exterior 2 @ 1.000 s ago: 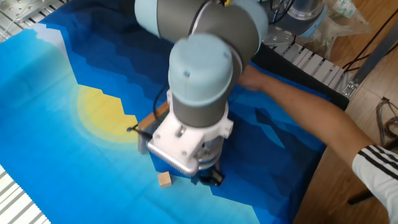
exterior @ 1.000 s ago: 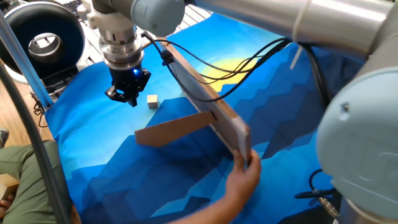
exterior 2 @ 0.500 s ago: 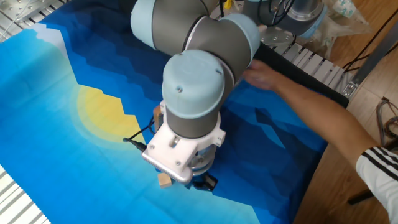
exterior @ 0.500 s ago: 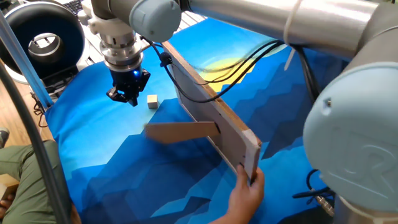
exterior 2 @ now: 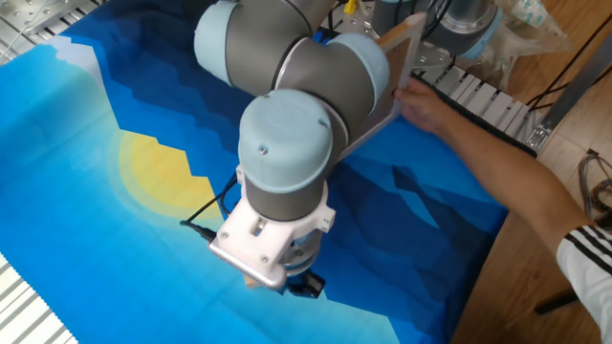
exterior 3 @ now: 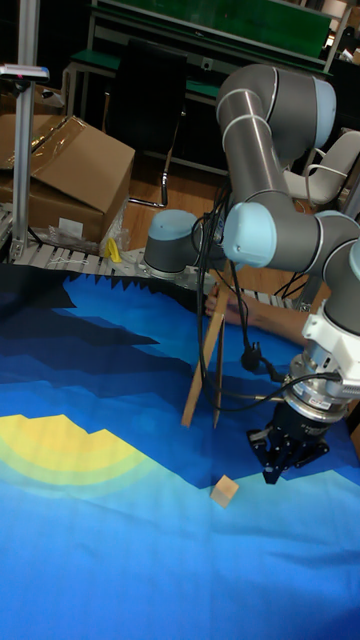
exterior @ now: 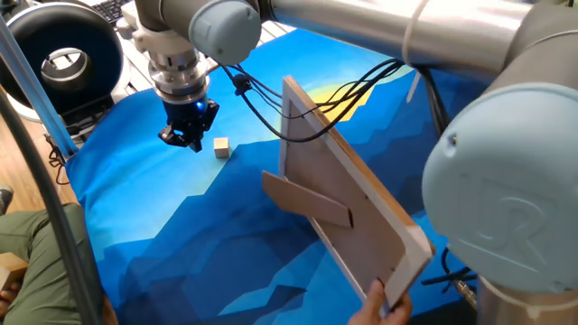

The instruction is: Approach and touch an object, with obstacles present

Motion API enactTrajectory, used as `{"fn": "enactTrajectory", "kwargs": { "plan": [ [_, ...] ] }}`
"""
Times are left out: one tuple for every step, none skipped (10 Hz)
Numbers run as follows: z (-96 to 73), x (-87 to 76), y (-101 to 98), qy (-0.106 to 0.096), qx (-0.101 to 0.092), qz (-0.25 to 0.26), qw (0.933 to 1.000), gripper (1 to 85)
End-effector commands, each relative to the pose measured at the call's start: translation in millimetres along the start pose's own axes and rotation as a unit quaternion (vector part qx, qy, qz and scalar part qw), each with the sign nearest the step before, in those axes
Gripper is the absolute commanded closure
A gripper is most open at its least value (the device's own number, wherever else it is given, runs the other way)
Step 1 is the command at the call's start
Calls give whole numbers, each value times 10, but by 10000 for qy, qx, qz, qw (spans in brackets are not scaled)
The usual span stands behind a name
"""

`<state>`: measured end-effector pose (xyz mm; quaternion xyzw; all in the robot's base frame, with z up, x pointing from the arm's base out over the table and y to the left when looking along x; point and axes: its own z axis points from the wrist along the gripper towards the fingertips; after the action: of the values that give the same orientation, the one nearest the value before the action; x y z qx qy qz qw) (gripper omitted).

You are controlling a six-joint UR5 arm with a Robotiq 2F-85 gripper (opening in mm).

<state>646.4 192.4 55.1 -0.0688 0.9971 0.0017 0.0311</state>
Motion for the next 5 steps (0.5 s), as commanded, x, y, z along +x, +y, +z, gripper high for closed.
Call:
{"fn": "enactTrajectory", "kwargs": {
  "plan": [
    [142, -81, -60, -59, -3, -37, 10000, 847],
    [227, -118, -80, -105, 4, -60, 9999, 847],
    [298, -140, -109, -131, 38, -78, 9999, 847],
    [351, -137, -150, -124, 84, -105, 9998, 847],
    [374, -136, -172, -130, 93, -128, 9998, 847]
  ]
}}
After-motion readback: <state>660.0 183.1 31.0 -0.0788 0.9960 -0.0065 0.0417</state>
